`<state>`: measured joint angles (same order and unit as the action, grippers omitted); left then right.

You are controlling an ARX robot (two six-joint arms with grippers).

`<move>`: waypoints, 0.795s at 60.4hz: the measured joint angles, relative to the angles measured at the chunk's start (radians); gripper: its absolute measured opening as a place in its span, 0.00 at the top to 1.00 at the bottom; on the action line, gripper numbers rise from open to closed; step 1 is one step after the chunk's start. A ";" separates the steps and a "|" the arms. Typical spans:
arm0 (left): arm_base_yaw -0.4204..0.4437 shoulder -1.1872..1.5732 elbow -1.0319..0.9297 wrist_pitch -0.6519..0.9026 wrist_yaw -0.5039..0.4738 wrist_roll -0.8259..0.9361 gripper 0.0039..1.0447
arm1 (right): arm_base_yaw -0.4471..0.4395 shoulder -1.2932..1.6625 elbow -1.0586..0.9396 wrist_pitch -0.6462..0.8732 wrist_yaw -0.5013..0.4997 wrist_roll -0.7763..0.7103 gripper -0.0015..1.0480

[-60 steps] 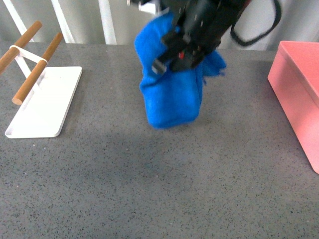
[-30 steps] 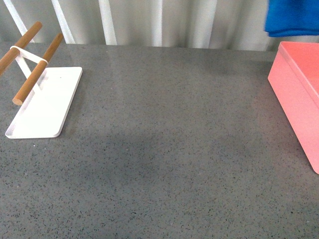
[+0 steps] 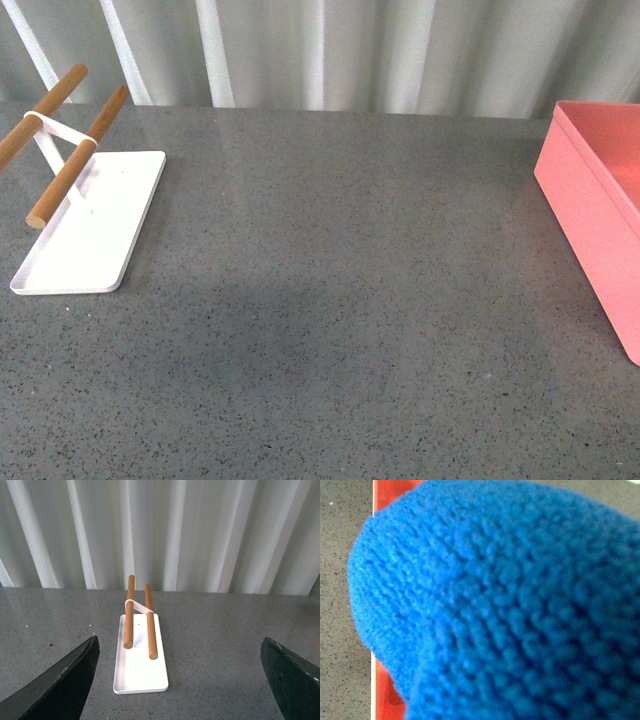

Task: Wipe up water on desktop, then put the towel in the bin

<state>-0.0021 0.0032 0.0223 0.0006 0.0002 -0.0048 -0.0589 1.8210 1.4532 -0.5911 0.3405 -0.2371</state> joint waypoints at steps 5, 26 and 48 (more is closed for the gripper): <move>0.000 0.000 0.000 0.000 0.000 0.000 0.06 | -0.024 0.013 0.004 -0.017 -0.023 0.011 0.94; 0.000 0.000 0.000 0.000 0.000 0.000 0.06 | -0.068 0.095 0.079 -0.096 -0.088 0.053 0.94; 0.000 0.000 0.000 0.000 0.000 0.000 0.06 | -0.069 0.128 0.068 -0.092 -0.101 0.082 0.94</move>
<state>-0.0021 0.0032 0.0223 0.0006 -0.0002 -0.0048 -0.1276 1.9488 1.5215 -0.6827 0.2390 -0.1555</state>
